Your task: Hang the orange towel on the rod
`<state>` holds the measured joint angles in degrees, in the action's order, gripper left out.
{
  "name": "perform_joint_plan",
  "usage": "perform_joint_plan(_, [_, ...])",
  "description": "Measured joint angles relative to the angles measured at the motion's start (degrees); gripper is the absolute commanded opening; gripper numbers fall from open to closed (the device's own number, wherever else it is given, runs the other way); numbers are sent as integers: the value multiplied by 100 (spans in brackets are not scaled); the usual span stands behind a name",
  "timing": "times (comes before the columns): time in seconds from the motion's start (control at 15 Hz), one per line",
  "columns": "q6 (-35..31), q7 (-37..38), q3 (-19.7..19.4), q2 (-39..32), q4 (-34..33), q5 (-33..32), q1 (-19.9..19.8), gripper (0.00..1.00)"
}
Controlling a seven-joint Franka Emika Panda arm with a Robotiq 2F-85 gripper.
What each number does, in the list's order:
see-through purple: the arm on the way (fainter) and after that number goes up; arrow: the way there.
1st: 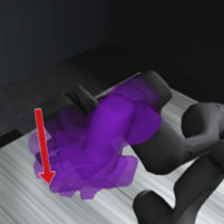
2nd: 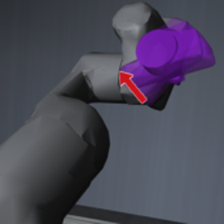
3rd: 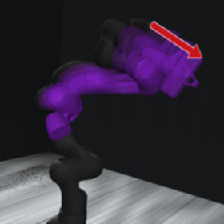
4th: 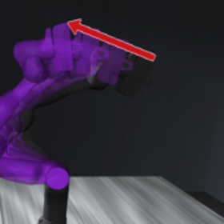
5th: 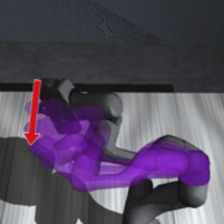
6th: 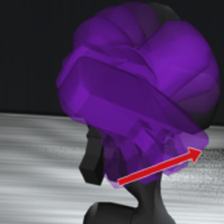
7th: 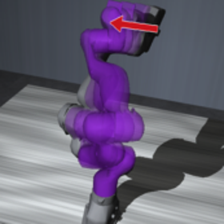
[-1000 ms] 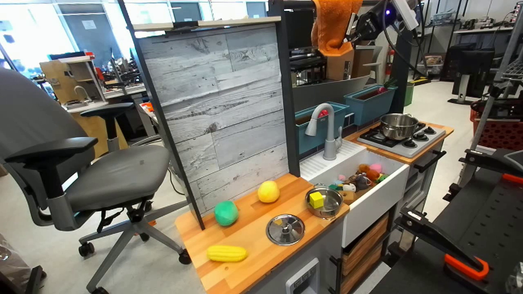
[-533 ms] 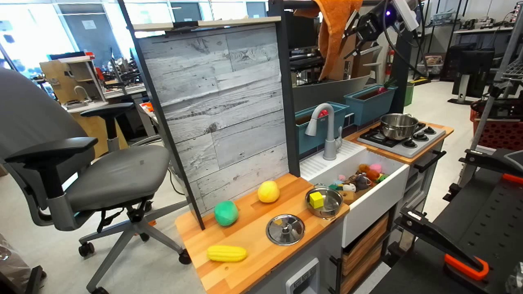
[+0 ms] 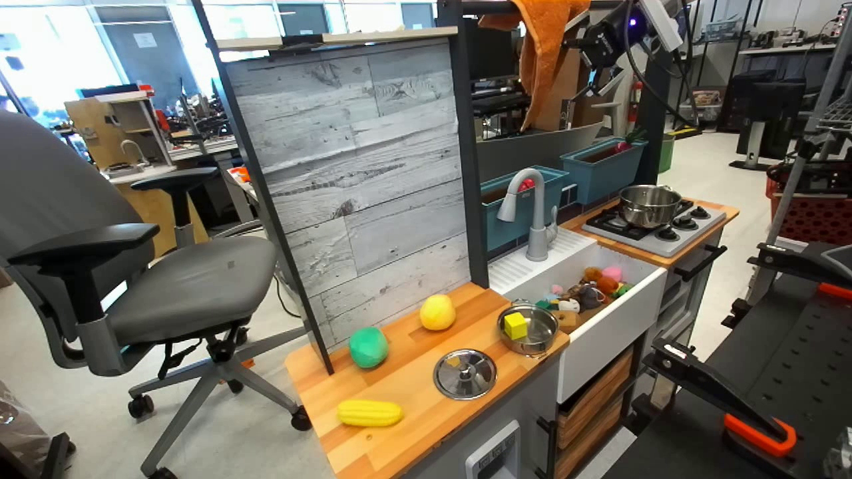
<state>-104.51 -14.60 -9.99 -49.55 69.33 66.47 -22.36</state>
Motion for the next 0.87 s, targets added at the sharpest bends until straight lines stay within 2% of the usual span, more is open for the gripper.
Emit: perform_joint_plan(0.87, [191,286,19,0,-4,-367,-9,100])
